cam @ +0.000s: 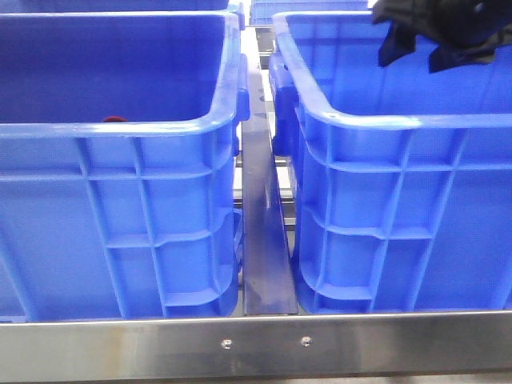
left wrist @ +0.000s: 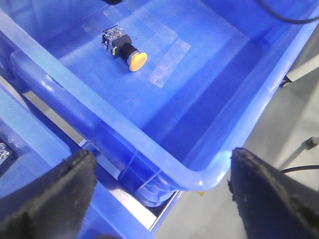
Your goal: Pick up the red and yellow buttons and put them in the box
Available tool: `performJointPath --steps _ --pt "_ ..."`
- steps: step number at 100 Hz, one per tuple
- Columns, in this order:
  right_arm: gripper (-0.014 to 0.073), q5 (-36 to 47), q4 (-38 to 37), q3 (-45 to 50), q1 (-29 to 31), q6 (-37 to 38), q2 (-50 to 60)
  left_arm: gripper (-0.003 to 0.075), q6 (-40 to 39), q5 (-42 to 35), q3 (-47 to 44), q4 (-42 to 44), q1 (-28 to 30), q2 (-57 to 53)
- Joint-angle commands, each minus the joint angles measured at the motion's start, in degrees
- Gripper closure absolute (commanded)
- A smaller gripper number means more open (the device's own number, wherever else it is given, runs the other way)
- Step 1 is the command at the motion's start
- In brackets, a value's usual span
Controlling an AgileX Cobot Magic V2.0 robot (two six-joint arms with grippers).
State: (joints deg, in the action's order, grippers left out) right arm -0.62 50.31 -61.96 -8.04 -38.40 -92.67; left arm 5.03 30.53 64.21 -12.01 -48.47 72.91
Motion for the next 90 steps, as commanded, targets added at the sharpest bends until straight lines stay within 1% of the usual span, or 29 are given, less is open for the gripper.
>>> performJointPath --steps 1,11,20,33,39,47,53,60,70,82,90 --pt "0.0088 1.79 -0.46 1.11 0.25 -0.48 6.01 0.0188 -0.52 -3.63 1.73 -0.87 1.15 -1.88" --pt "0.0088 2.33 -0.46 4.94 0.25 -0.48 10.97 0.0188 -2.17 -2.36 2.1 -0.64 4.64 -2.52" --pt "0.0088 2.37 -0.46 8.2 0.25 -0.48 15.23 0.0188 -6.88 0.64 3.31 -0.54 9.1 -2.52" --pt "0.0088 2.22 -0.46 11.4 0.25 -0.48 19.73 0.0188 -13.45 8.13 5.09 -0.54 16.91 -1.24" --pt "0.0088 2.01 -0.46 11.83 0.25 -0.48 20.84 0.0188 -13.73 12.8 6.27 -0.54 19.76 0.12" --pt "0.0088 1.87 -0.46 12.01 0.25 -0.48 21.31 0.0188 -13.88 17.02 7.57 -0.42 23.25 2.96" --pt "0.0088 1.87 -0.46 12.01 0.25 -0.48 21.37 0.0188 -14.03 19.26 8.72 0.3 24.94 5.21" --pt "0.0088 1.64 -0.46 12.01 0.25 -0.48 21.37 0.0188 -15.49 20.14 9.85 2.81 26.34 8.08" --pt "0.0088 1.59 -0.46 12.01 0.25 -0.48 21.37 0.0188 -17.27 20.25 11.28 6.61 27.51 12.32" --pt "0.0088 1.64 -0.46 12.01 0.25 -0.48 21.37 0.0188 -17.27 20.76 13.27 7.45 28.22 17.03" --pt "0.0088 1.64 -0.46 12.01 0.25 -0.48 21.37 0.0188 -17.27 18.77 14.44 8.3 28.22 19.83"
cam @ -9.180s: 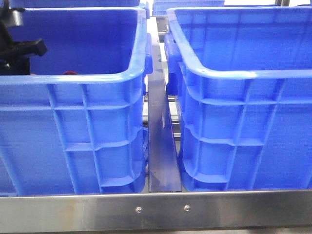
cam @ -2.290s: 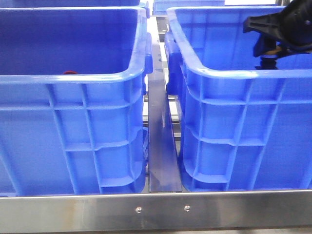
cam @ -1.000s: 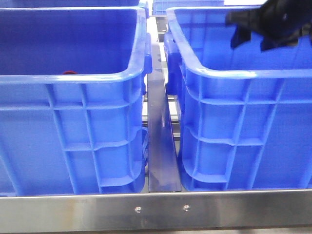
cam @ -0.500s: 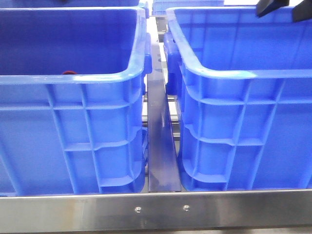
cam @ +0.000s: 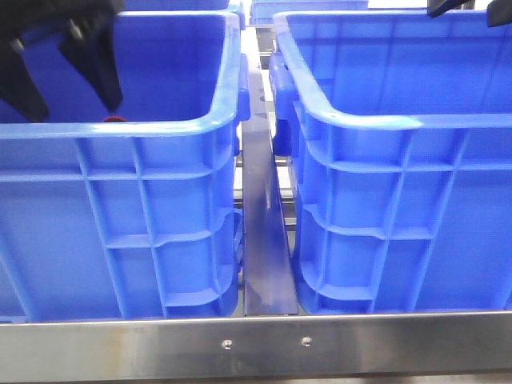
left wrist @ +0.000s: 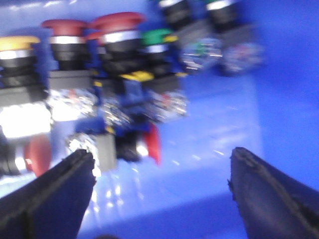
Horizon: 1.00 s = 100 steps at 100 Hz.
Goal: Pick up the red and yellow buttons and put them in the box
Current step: 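Reach the left gripper into the button bin and grasp a red button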
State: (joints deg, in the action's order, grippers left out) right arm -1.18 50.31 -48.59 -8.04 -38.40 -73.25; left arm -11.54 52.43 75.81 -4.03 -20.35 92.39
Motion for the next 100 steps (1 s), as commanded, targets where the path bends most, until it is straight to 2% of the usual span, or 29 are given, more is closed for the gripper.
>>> performJointPath --steps 1,19,38,48,60,72,81,100 --pt "0.0088 2.2 -0.46 -1.36 0.25 -0.48 1.94 0.0188 -0.7 -3.61 2.79 0.32 0.11 0.79" --pt "0.0088 2.33 -0.46 -1.36 0.25 -0.48 1.94 0.0188 -0.76 -7.54 3.72 0.32 0.11 5.62" --pt "0.0088 2.33 -0.46 -1.36 0.25 -0.48 1.94 0.0204 -0.76 -8.24 3.72 0.42 0.11 7.87" --pt "0.0088 2.27 -0.46 -1.36 0.25 -0.48 1.94 0.0303 -0.76 -8.68 3.72 0.42 0.11 7.77" --pt "0.0088 2.27 -0.46 -1.36 0.25 -0.48 1.94 0.0519 -0.76 -8.81 3.72 0.42 0.11 7.67" --pt "0.0088 2.27 -0.46 -1.36 0.25 -0.48 1.94 0.0664 -0.76 -8.6 3.72 0.45 0.11 7.02" --pt "0.0088 2.27 -0.46 -1.36 0.25 -0.48 1.94 0.0715 -0.76 -8.69 3.72 0.88 0.11 5.5" --pt "0.0088 2.22 -0.46 -1.36 0.25 -0.48 1.94 0.073 -0.76 -10.43 2.52 1.0 -0.47 -0.85"
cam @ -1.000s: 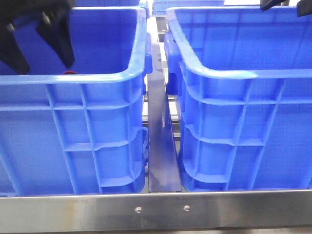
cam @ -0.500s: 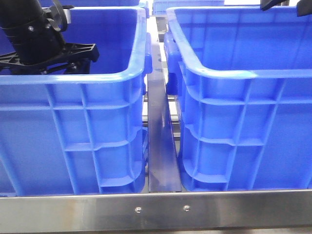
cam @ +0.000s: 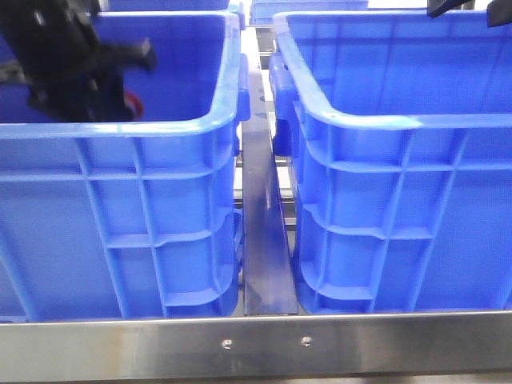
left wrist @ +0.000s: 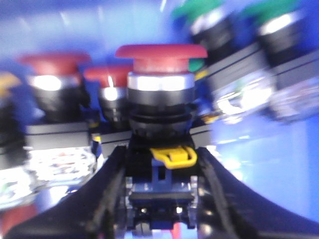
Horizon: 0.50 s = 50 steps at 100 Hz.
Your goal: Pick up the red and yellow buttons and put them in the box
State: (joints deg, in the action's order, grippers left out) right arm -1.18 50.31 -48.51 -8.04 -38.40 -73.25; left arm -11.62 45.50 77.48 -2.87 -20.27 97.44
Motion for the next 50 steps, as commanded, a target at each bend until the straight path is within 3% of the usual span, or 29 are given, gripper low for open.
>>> performJointPath --steps 1,25,50 --pt "0.0088 2.22 -0.46 -1.44 0.25 -0.48 1.94 0.073 -0.68 -3.68 0.66 -0.16 -0.65 -6.19" --pt "0.0088 2.15 -0.46 -1.44 0.25 -0.48 1.94 0.073 -0.05 -6.27 -2.47 -0.16 -6.88 -16.22" --pt "0.0088 0.64 -0.41 -1.44 0.25 -0.48 1.94 0.073 5.9 -6.4 -2.6 -0.52 -19.94 -19.68"
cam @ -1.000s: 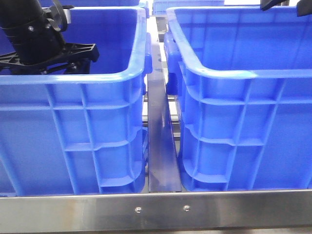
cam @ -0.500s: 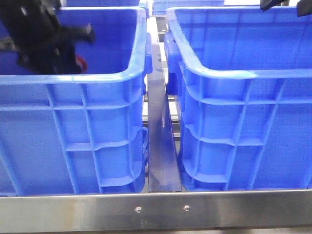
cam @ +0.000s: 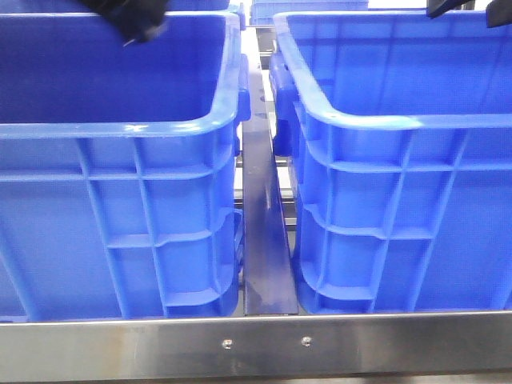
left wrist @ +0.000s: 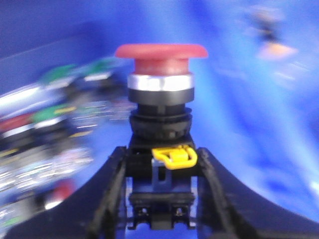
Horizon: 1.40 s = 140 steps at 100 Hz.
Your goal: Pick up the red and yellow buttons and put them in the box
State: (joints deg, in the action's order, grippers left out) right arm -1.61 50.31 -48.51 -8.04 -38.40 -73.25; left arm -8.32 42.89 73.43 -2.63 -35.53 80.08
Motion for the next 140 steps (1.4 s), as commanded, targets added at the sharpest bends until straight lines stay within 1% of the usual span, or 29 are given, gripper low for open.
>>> performJointPath --steps 1,13,20,27,40,56,64,70,74,78,100,108,115,127,140 --pt "0.0088 0.98 -0.41 -1.44 0.25 -0.48 1.94 0.073 3.14 -3.78 1.34 -0.76 -5.06 -2.32" --pt "0.0088 -2.36 -0.41 -1.8 0.25 -0.48 1.94 0.073 5.74 -4.49 0.63 -0.76 -10.79 -2.32" --pt "0.0088 -6.44 0.2 -2.57 0.25 -0.48 1.94 0.073 5.74 -5.22 0.26 -0.76 -12.61 -2.32" --pt "0.0088 -11.03 3.16 -3.47 0.25 -0.38 1.94 0.073 5.74 -5.92 -0.2 -0.76 -13.43 -2.32" --pt "0.0085 -19.84 9.42 -5.93 0.25 -0.35 1.94 0.073 5.74 -5.92 -0.19 -0.76 -13.44 -2.32" --pt "0.0078 -28.18 13.56 -10.53 0.25 -0.24 1.94 0.073 5.74 -6.01 -0.19 -0.76 -13.44 -2.32" --pt "0.0034 -32.82 14.8 -12.47 0.25 0.6 1.88 0.073 5.74 -6.14 -0.19 -0.76 -13.44 -2.32" --pt "-0.0016 -35.69 16.69 -13.24 0.25 0.71 1.88 0.073 5.74 -6.23 -0.19 -0.76 -13.44 -2.32" --pt "-0.0049 -36.9 18.02 -13.46 0.25 0.71 1.88 0.073 5.74 -6.23 -0.19 -0.76 -13.44 -2.32" --pt "-0.0064 -38.24 19.47 -13.49 0.25 0.71 1.88 0.073 5.74 -6.23 -0.19 -0.76 -13.44 -2.32" --pt "-0.0059 -46.61 24.94 -13.49 0.17 1.61 1.76 0.073 5.74 -6.37 -0.19 -0.76 -13.44 -2.32" --pt "-0.0059 -49.6 25.2 -13.49 0.17 3.52 1.3 0.073 5.74 -6.37 -0.19 -0.76 -13.44 -2.32" --pt "-0.0059 -52.45 25.64 -13.49 0.1 3.68 0.5 0.073 5.74 -6.37 -0.19 -0.96 -13.44 -2.32" --pt "-0.0059 -54.15 27.49 -13.49 -0.08 3.68 -0.98 0.073 5.74 -6.37 -0.19 -0.96 -13.44 -2.32" --pt "-0.0059 -54.17 28.23 -13.49 -0.08 3.68 -2.3 0.073 5.74 -6.37 -0.19 -0.96 -13.44 -2.32"
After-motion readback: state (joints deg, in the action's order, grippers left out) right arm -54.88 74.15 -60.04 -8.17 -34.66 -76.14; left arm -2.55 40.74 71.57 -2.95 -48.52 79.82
